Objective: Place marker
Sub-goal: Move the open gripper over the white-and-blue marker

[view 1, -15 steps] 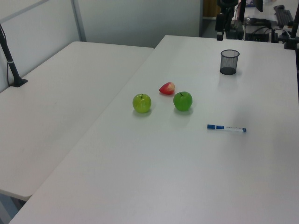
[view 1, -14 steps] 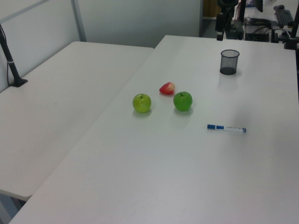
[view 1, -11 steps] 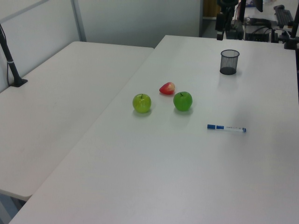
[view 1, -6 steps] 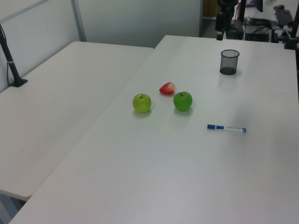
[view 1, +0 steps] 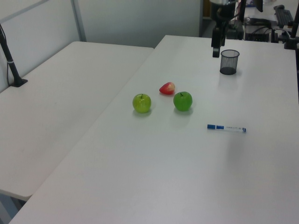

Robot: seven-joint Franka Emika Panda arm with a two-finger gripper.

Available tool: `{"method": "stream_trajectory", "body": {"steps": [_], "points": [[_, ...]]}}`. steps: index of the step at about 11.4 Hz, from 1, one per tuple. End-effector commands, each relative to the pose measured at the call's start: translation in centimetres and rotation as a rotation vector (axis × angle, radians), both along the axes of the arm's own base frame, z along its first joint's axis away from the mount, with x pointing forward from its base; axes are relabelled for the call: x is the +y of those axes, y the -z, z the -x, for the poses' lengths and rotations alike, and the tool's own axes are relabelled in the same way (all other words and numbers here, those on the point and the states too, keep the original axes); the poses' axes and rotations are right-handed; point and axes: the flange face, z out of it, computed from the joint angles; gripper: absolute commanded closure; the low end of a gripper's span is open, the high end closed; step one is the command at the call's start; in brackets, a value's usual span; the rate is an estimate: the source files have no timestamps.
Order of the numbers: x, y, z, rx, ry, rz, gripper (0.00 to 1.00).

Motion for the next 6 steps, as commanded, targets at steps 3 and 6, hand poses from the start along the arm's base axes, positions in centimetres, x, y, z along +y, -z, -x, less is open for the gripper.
{"method": "stream_trajectory", "body": {"steps": [3,6], "points": [[1.5,9.4,0.6,0.010,-0.019,-0.004,0.00],[1.4,14.5,0.9,0.027,-0.029,0.008,0.00]]}}
